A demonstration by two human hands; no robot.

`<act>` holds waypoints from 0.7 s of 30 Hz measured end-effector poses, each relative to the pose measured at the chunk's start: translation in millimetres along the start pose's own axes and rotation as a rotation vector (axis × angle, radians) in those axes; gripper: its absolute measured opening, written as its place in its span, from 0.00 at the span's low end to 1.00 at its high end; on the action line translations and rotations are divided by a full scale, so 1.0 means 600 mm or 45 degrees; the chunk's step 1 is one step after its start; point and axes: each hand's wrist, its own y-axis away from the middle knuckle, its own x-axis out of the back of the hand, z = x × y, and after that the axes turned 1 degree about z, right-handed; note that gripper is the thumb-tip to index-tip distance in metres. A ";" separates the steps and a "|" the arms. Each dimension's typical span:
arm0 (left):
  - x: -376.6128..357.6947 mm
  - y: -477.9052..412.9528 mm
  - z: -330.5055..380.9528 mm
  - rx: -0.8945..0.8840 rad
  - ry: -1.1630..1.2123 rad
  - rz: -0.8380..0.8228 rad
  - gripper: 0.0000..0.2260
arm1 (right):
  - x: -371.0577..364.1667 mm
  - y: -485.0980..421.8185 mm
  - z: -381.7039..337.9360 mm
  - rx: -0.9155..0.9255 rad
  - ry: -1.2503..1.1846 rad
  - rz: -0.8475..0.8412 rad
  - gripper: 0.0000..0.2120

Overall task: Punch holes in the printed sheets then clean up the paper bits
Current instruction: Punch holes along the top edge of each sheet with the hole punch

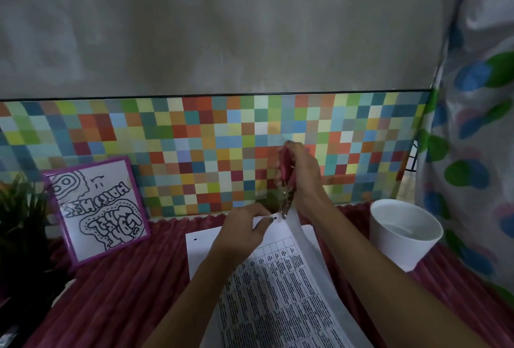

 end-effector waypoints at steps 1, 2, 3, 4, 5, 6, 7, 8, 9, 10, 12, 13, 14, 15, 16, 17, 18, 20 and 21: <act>0.001 0.002 -0.005 0.018 0.024 0.001 0.05 | 0.004 0.000 -0.007 0.004 0.007 0.020 0.13; 0.002 0.005 -0.009 0.037 0.056 0.009 0.05 | 0.011 -0.003 -0.013 0.014 0.075 0.032 0.13; 0.005 0.007 -0.011 0.061 0.094 0.022 0.04 | 0.020 -0.006 -0.016 0.023 0.210 0.026 0.13; 0.008 0.008 -0.011 0.078 0.131 0.041 0.04 | 0.033 -0.010 -0.019 0.013 0.372 -0.016 0.12; 0.012 0.008 -0.010 0.090 0.163 0.060 0.03 | 0.046 -0.010 -0.020 -0.031 0.520 -0.093 0.10; 0.015 0.007 -0.008 0.096 0.188 0.073 0.03 | 0.060 -0.008 -0.019 -0.113 0.638 -0.182 0.12; 0.018 0.006 -0.004 0.107 0.211 0.077 0.04 | 0.076 -0.003 -0.016 -0.210 0.741 -0.256 0.15; 0.022 0.004 0.001 0.113 0.241 0.074 0.04 | 0.090 0.004 -0.012 -0.300 0.822 -0.298 0.18; 0.025 0.003 0.007 0.115 0.261 0.077 0.04 | 0.102 0.013 -0.007 -0.369 0.858 -0.323 0.20; 0.028 0.002 0.013 0.112 0.270 0.083 0.04 | 0.112 0.020 -0.001 -0.416 0.846 -0.332 0.21; 0.033 0.001 0.024 0.099 0.284 0.080 0.04 | 0.122 0.032 0.011 -0.464 0.827 -0.309 0.22; 0.034 0.001 0.032 0.094 0.286 0.069 0.05 | 0.122 0.038 0.014 -0.464 0.844 -0.281 0.23; 0.036 0.005 0.040 0.083 0.295 0.057 0.05 | 0.120 0.043 0.016 -0.456 0.848 -0.241 0.24; 0.038 0.009 0.044 0.074 0.269 0.078 0.04 | 0.118 0.047 0.016 -0.441 0.829 -0.196 0.23; 0.039 0.012 0.039 0.071 0.178 0.138 0.04 | 0.114 0.051 0.015 -0.420 0.798 -0.159 0.20; 0.042 0.018 0.035 0.094 0.022 0.239 0.09 | 0.111 0.053 0.012 -0.395 0.772 -0.116 0.18; 0.043 0.027 0.023 0.188 -0.108 0.360 0.17 | 0.109 0.054 0.008 -0.387 0.748 -0.066 0.16; 0.051 0.056 0.007 0.515 0.036 0.572 0.31 | 0.111 0.049 0.003 -0.439 0.656 0.021 0.15; 0.056 0.068 -0.002 0.626 0.342 0.625 0.34 | 0.112 0.047 0.000 -0.483 0.598 0.053 0.16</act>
